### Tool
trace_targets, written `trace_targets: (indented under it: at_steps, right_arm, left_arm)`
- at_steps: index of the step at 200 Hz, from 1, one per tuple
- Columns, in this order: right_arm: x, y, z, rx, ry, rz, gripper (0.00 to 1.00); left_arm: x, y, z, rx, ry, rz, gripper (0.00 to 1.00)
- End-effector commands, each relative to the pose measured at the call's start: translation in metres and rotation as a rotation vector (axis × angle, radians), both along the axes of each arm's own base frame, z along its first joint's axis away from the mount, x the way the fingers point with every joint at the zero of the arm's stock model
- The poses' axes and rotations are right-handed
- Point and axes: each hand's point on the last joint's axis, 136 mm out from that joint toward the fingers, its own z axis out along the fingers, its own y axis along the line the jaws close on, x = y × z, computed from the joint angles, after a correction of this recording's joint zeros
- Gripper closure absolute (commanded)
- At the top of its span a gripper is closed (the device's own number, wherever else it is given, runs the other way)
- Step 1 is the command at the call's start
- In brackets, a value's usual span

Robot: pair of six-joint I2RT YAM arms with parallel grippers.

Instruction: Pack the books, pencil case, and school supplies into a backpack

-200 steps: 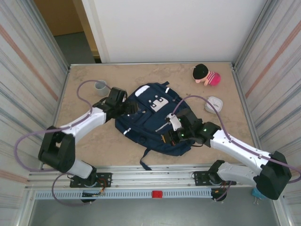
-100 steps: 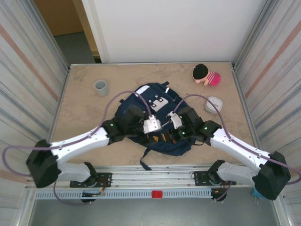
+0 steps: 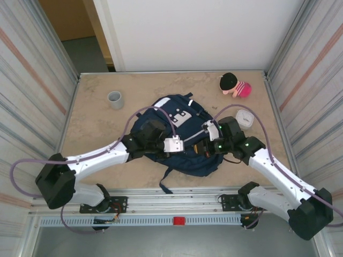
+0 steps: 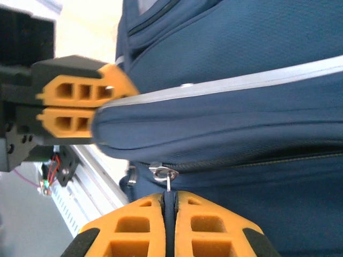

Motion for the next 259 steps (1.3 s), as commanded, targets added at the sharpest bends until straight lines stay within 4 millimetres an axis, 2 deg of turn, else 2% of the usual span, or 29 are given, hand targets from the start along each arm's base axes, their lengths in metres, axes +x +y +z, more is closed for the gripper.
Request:
trace_targets:
  at_steps: [1, 19, 30, 35, 48, 58, 72, 90, 102, 124, 139, 149, 168, 181, 199, 212, 230, 259]
  right_arm:
    - [0.007, -0.024, -0.007, -0.043, 0.013, -0.059, 1.00]
    - [0.008, -0.018, -0.008, -0.007, 0.028, -0.035, 1.00]
    - [0.005, -0.009, -0.004, 0.033, 0.030, 0.003, 1.00]
    - [0.003, -0.005, -0.002, 0.043, 0.027, 0.018, 1.00]
    - [-0.003, 0.005, 0.001, 0.058, 0.018, 0.055, 1.00]
    - [-0.006, 0.010, 0.002, 0.063, 0.018, 0.068, 1.00]
    - [-0.010, 0.014, 0.002, 0.064, 0.023, 0.080, 1.00]
    - [-0.013, 0.016, 0.001, 0.062, 0.022, 0.090, 1.00]
    - [-0.014, 0.018, 0.001, 0.063, 0.022, 0.097, 1.00]
    - [-0.014, 0.019, 0.003, 0.063, 0.017, 0.102, 1.00]
    - [-0.014, 0.018, 0.003, 0.059, 0.016, 0.100, 1.00]
    - [-0.014, 0.017, 0.004, 0.058, 0.011, 0.096, 1.00]
    - [-0.010, 0.008, 0.001, 0.035, 0.010, 0.059, 1.00]
    - [-0.001, -0.007, -0.004, 0.005, 0.013, -0.007, 1.00]
    - [0.011, -0.026, -0.006, -0.022, 0.001, -0.087, 1.00]
    - [0.015, -0.032, -0.008, -0.042, -0.008, -0.106, 1.00]
    - [0.016, -0.028, -0.013, -0.037, 0.009, -0.089, 1.00]
    - [0.005, 0.001, -0.002, 0.040, -0.025, 0.017, 1.00]
  left_arm:
    - [-0.012, 0.035, -0.011, 0.085, 0.020, 0.009, 1.00]
    - [-0.013, 0.051, -0.016, 0.113, 0.024, 0.042, 0.99]
    - [-0.013, 0.060, -0.017, 0.126, 0.031, 0.069, 0.93]
    - [-0.013, 0.064, -0.016, 0.123, 0.034, 0.085, 0.88]
    - [-0.014, 0.063, -0.005, 0.084, 0.045, 0.109, 0.59]
    - [-0.017, 0.054, 0.012, 0.012, 0.065, 0.128, 0.41]
    - [-0.023, 0.035, 0.036, -0.089, 0.103, 0.139, 0.28]
    - [-0.027, 0.005, 0.056, -0.178, 0.115, 0.137, 0.24]
    - [-0.028, -0.014, 0.061, -0.206, 0.123, 0.126, 0.23]
    - [-0.012, -0.035, 0.057, -0.193, 0.122, 0.162, 0.27]
    - [-0.003, -0.045, 0.044, -0.163, 0.120, 0.172, 0.37]
    - [-0.002, -0.049, 0.034, -0.127, 0.135, 0.158, 0.46]
    - [-0.006, -0.047, 0.021, -0.065, 0.163, 0.126, 0.73]
    - [-0.010, -0.038, 0.019, -0.067, 0.176, 0.108, 0.90]
    - [-0.022, -0.020, 0.017, -0.069, 0.181, 0.054, 0.97]
    - [-0.031, -0.004, 0.014, -0.052, 0.173, 0.026, 1.00]
    - [-0.035, 0.023, 0.008, -0.013, 0.170, 0.030, 1.00]
    - [-0.033, 0.069, 0.000, 0.079, 0.150, 0.114, 1.00]
